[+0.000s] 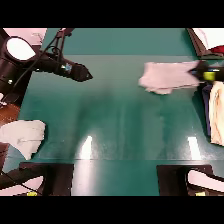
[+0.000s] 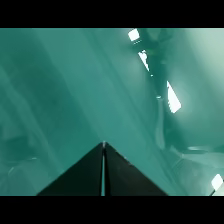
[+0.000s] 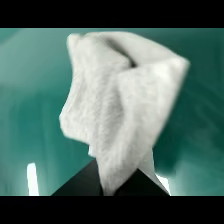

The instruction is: Fold the shirts.

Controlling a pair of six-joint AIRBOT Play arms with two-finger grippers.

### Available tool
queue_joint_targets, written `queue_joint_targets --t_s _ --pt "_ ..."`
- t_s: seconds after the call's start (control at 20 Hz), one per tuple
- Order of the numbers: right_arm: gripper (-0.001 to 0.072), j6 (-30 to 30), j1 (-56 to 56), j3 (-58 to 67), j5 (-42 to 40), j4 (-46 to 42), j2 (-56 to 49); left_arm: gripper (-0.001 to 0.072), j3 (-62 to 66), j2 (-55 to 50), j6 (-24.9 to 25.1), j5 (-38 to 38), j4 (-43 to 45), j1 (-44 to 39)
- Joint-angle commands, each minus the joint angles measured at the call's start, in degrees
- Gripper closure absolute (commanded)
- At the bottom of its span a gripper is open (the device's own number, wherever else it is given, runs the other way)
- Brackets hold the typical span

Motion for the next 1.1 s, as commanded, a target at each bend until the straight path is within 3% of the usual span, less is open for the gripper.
queue_joint_targets --t_s 0.0,0.1,0.4,0.7,0.9,1.05 --pt "0.07 0.59 -14.36 0.09 -4.46 0.07 0.92 0.0684 0.02 -0.02 -0.15 5.49 0.04 -4.52" --pt "0.07 -0.17 -17.84 0.09 -7.67 1.51 -0.52 0.0684 0.02 -0.02 -0.39 8.13 0.04 -6.12" --pt "0.07 -7.3 -19.06 0.9 -13.92 16.46 -4.07 0.0684 0.0 -0.07 -0.39 10.95 -0.09 -6.95" --pt "0.07 -7.3 -21.9 12.79 -8.44 15.85 -1.57 0.0684 0.02 -0.37 -0.39 10.19 -0.11 -6.95" --pt "0.07 -6.75 -26.91 13.16 -3.91 15.19 4.24 0.0684 0.0 -0.37 -0.37 10.01 -0.11 -6.95" --pt "0.0699 0.76 -29.2 12.94 2.69 2.25 6.71 0.0684 0.02 -0.37 -0.39 9.55 -0.11 -6.95"
